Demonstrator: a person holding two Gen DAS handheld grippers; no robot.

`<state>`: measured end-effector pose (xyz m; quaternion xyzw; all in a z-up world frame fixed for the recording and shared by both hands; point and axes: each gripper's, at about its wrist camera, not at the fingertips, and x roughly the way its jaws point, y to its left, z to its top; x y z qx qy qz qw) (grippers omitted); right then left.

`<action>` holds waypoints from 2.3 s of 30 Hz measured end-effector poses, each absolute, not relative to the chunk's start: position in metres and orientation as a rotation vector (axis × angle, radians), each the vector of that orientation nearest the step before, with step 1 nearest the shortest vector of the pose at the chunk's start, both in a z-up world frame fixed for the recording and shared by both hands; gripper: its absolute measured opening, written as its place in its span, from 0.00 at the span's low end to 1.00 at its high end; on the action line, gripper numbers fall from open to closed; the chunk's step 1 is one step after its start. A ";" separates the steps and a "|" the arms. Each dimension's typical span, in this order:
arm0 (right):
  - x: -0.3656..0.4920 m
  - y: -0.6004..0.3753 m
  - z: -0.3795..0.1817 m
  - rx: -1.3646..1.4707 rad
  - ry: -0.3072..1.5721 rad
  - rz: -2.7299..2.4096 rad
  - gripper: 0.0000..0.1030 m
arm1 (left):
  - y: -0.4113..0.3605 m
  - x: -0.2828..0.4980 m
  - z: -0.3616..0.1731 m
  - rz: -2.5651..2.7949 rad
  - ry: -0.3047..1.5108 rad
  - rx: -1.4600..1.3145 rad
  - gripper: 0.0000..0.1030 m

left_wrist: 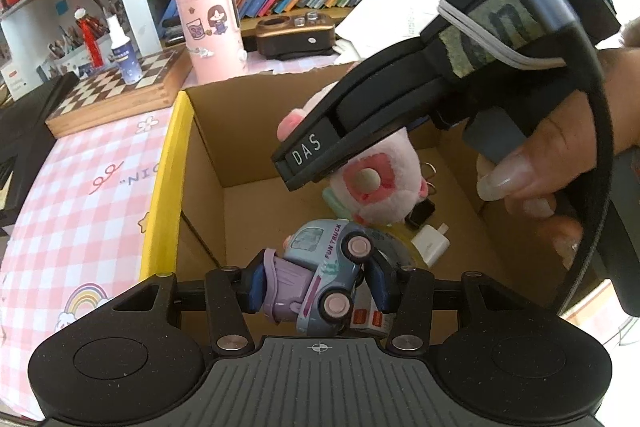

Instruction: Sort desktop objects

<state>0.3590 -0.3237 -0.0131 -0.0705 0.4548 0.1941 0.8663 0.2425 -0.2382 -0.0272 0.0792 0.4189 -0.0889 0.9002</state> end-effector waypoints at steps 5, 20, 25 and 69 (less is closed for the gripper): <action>0.358 -0.326 -0.007 -0.119 0.920 0.406 0.73 | -0.236 0.242 -0.021 -0.188 0.836 0.160 0.49; 0.292 -0.347 0.058 0.024 0.642 0.310 0.79 | -0.188 0.197 0.037 -0.092 0.624 0.073 0.65; 0.260 -0.339 0.065 0.037 0.598 0.273 0.79 | -0.157 0.184 0.039 -0.033 0.602 0.052 0.66; -0.014 -0.240 0.015 0.065 0.563 0.005 0.94 | -0.032 0.001 0.019 0.030 0.662 0.004 0.95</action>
